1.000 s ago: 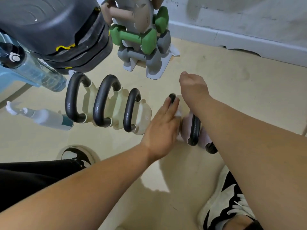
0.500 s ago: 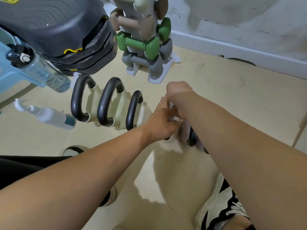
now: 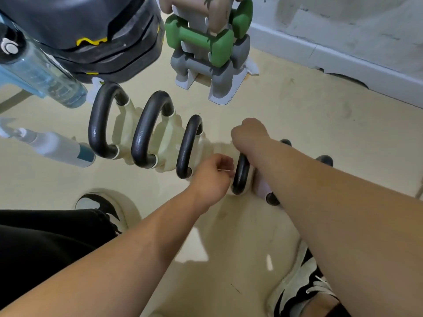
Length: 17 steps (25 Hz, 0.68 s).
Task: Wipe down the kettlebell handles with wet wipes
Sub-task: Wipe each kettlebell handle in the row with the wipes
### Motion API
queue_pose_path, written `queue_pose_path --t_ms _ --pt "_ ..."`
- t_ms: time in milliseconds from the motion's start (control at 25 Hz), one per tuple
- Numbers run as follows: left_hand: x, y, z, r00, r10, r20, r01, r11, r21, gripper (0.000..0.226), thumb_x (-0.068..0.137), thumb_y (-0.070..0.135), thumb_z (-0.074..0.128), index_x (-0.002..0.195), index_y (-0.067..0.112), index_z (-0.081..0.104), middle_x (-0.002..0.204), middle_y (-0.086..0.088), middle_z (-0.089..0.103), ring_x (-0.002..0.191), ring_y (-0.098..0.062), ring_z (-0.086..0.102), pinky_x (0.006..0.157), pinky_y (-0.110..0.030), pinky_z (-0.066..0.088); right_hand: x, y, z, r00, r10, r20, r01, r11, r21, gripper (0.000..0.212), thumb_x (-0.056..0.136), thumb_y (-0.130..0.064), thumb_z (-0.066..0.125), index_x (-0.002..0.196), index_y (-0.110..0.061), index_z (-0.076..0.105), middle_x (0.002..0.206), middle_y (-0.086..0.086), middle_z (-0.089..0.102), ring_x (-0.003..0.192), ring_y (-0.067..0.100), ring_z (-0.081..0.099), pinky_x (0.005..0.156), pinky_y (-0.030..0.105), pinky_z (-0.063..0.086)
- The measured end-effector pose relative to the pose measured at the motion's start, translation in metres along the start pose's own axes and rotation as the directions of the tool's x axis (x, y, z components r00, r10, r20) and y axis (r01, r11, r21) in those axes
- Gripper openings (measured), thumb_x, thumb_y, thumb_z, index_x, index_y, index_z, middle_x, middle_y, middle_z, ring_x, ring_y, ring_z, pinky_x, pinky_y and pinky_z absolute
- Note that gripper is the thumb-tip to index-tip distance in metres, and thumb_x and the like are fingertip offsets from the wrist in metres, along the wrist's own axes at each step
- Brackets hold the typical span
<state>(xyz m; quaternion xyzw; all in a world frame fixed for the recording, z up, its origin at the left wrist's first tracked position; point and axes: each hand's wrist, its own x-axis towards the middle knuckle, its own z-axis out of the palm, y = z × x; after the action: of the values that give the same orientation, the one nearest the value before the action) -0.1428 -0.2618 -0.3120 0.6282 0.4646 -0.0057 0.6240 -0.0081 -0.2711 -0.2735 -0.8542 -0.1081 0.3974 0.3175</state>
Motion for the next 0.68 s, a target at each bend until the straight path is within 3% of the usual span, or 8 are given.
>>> queue_pose_path --t_ms 80,160,240,280,360,440,560,680 --pt "0.001 -0.002 -0.001 0.999 -0.040 -0.012 0.039 0.999 -0.018 0.038 0.089 -0.008 0.044 0.114 0.014 0.062 0.111 -0.005 0.069 0.099 -0.020 0.073 0.098 -0.038 0.056 0.010 0.004 -0.011 0.999 0.013 0.050 -0.011 0.999 -0.052 0.027 0.098 -0.012 0.041 0.073 -0.021 0.041 0.090 0.005 0.050 0.092 0.025 0.047 0.056 0.025 0.039" --pt "0.001 0.000 -0.003 0.998 -0.053 -0.023 0.052 0.998 -0.033 0.037 0.090 -0.010 0.042 0.115 0.010 0.063 0.108 -0.010 0.070 0.099 -0.024 0.071 0.096 -0.036 0.057 0.008 0.009 -0.006 0.995 -0.097 0.019 0.099 0.990 -0.100 0.018 0.099 -0.013 0.038 0.085 -0.018 0.048 0.105 0.009 0.052 0.085 0.023 0.047 0.055 0.026 0.035" --pt "0.002 -0.002 -0.006 0.998 -0.053 -0.028 0.052 0.998 -0.031 0.036 0.090 -0.010 0.041 0.114 0.006 0.063 0.104 -0.012 0.071 0.091 -0.023 0.069 0.087 -0.031 0.058 -0.007 0.024 0.005 0.964 -0.265 -0.033 0.246 0.928 -0.281 0.021 0.100 -0.018 0.032 0.108 -0.016 0.051 0.131 0.010 0.043 0.092 0.018 0.051 0.072 0.027 0.037" --pt "0.002 -0.004 -0.008 0.998 -0.055 -0.034 0.054 0.998 -0.031 0.034 0.090 -0.009 0.043 0.112 0.005 0.064 0.100 -0.012 0.072 0.087 -0.021 0.068 0.078 -0.026 0.057 -0.017 0.038 0.013 0.945 -0.327 -0.027 0.297 0.887 -0.352 0.035 0.101 -0.021 0.028 0.129 -0.013 0.047 0.149 0.009 0.030 0.116 0.019 0.049 0.093 0.027 0.036" --pt "0.001 -0.007 -0.010 0.997 -0.057 -0.043 0.056 0.998 -0.019 0.027 0.091 -0.004 0.051 0.109 0.006 0.067 0.098 -0.009 0.074 0.084 -0.019 0.068 0.070 -0.021 0.055 -0.044 0.063 0.029 0.913 -0.408 -0.026 0.351 0.815 -0.461 0.056 0.103 -0.023 0.025 0.155 -0.004 0.019 0.167 0.011 -0.008 0.155 0.028 0.000 0.125 0.036 0.007" --pt "0.000 -0.007 -0.013 0.997 -0.071 -0.042 0.070 0.997 -0.008 0.024 0.092 0.002 0.055 0.109 0.011 0.068 0.101 -0.005 0.074 0.092 -0.018 0.070 0.081 -0.027 0.059 -0.072 0.078 0.038 0.880 -0.475 0.023 0.414 0.743 -0.526 0.061 0.105 -0.023 0.027 0.158 0.001 0.007 0.165 0.012 -0.026 0.151 0.031 -0.028 0.126 0.045 -0.004" --pt "-0.001 -0.007 -0.013 0.996 -0.085 -0.036 0.084 0.996 -0.013 0.021 0.092 0.003 0.056 0.106 0.013 0.068 0.099 -0.004 0.074 0.090 -0.016 0.070 0.077 -0.024 0.058 -0.073 0.082 0.042 0.873 -0.488 0.001 0.404 0.720 -0.564 0.061 0.105 -0.025 0.027 0.157 0.002 0.010 0.166 0.012 -0.024 0.151 0.030 -0.028 0.126 0.046 -0.002" --pt "-0.001 -0.009 -0.011 0.996 -0.088 -0.022 0.088 0.996 -0.012 0.021 0.092 -0.003 0.052 0.098 0.011 0.066 0.089 -0.005 0.073 0.073 -0.007 0.067 0.069 -0.020 0.058 -0.043 0.047 0.029 0.937 -0.332 -0.109 0.284 0.906 -0.314 0.052 0.103 -0.018 0.029 0.151 0.003 0.031 0.166 0.017 0.008 0.155 0.034 -0.001 0.126 0.039 0.007"
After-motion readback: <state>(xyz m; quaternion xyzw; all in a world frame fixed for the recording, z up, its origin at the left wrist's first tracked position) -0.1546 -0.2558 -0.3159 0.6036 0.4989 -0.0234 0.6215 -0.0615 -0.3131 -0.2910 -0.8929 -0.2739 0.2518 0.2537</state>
